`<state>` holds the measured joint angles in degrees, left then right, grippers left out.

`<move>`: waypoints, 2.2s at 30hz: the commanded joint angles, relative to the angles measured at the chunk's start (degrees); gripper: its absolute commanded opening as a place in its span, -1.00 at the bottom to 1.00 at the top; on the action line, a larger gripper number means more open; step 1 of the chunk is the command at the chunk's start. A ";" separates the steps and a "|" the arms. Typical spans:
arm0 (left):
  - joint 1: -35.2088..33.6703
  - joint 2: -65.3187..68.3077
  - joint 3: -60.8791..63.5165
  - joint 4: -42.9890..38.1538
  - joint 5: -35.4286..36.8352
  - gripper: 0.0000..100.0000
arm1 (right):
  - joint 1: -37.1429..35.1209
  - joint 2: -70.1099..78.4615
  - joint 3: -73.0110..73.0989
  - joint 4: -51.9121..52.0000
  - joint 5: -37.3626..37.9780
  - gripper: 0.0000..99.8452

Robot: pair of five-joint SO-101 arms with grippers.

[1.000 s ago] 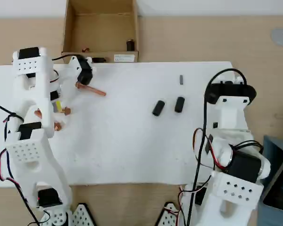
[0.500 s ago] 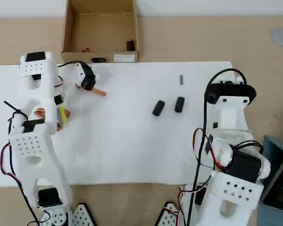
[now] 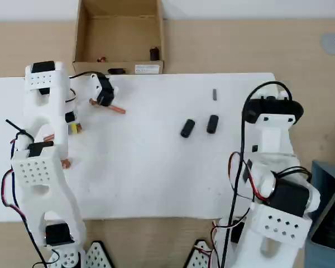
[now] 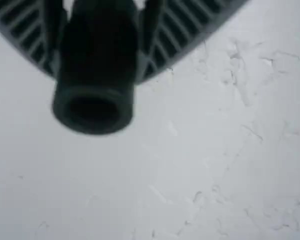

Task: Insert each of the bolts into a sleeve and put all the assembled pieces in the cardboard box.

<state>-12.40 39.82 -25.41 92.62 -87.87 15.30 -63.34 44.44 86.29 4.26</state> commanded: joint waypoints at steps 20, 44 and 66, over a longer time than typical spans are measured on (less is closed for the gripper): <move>1.05 -6.20 -30.86 7.82 37.36 -0.99 | 0.22 -1.01 -9.89 3.87 8.09 -0.98; 19.96 -58.95 6.07 7.74 89.05 -1.00 | 0.22 -19.12 -8.48 1.05 -1.85 -0.98; 22.86 -113.45 68.04 -22.15 111.65 -1.00 | -28.97 -37.41 12.53 -8.62 -12.22 -0.98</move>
<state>9.93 -65.67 39.30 73.27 22.20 -9.05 -99.82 56.22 79.96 -6.73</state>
